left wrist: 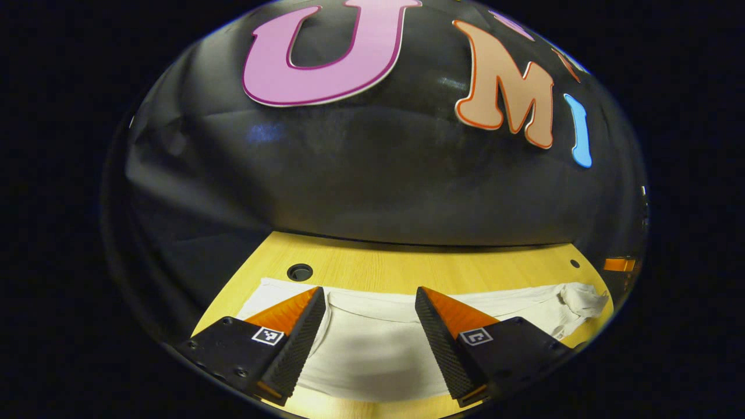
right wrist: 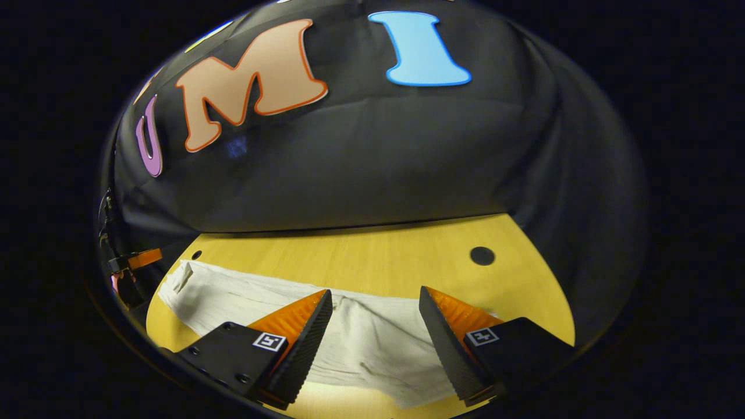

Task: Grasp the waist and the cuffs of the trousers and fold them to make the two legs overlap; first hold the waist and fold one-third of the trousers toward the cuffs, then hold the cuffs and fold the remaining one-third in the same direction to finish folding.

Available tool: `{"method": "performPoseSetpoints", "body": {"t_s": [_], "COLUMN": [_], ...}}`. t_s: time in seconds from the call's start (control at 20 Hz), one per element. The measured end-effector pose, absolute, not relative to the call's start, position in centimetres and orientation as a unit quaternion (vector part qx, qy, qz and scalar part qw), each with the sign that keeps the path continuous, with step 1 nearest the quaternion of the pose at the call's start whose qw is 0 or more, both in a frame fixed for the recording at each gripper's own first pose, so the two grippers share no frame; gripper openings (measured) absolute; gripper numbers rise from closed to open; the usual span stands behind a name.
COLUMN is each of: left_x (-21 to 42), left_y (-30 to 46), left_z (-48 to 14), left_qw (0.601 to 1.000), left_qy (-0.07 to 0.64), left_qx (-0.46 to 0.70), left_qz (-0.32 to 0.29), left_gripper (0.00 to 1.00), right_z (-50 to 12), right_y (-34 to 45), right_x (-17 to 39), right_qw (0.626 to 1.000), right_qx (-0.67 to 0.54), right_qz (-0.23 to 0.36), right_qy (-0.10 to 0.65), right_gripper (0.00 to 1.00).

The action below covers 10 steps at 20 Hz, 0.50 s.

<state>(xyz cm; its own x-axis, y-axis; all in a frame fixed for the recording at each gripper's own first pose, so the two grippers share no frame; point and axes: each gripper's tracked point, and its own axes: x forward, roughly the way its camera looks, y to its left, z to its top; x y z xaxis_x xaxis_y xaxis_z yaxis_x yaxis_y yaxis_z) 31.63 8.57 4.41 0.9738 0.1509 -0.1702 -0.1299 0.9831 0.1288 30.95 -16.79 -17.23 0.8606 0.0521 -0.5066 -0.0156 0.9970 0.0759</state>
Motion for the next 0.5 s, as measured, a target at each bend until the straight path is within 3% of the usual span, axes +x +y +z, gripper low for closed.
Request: {"method": "performPoseSetpoints", "body": {"t_s": [0.05, 0.1, 0.25, 0.5], "left_x": [30.5, 29.3, 25.6, 20.9], "left_y": [8.2, 7.9, 7.1, 4.9], "left_z": [4.8, 5.3, 6.8, 7.7], "left_qw": [0.992, 0.993, 0.995, 0.996], "left_qy": [0.085, 0.08, 0.059, 0.038], "left_qx": [0.056, 0.055, 0.055, 0.041], "left_qz": [0.07, 0.069, 0.066, 0.071], "left_gripper": [0.94, 0.95, 0.95, 0.95], "right_z": [-16.9, -16.7, -17.9, -22.2], "right_y": [-19.0, -21.3, -26.7, -31.3], "right_x": [30.0, 28.8, 25.0, 19.7], "right_qw": [0.964, 0.963, 0.956, 0.94], "right_qx": [0.035, 0.036, 0.044, 0.047], "right_qz": [0.001, -0.016, -0.06, -0.092], "right_qy": [0.263, 0.266, 0.282, 0.325], "right_gripper": [0.92, 0.96, 0.92, 0.92]}}
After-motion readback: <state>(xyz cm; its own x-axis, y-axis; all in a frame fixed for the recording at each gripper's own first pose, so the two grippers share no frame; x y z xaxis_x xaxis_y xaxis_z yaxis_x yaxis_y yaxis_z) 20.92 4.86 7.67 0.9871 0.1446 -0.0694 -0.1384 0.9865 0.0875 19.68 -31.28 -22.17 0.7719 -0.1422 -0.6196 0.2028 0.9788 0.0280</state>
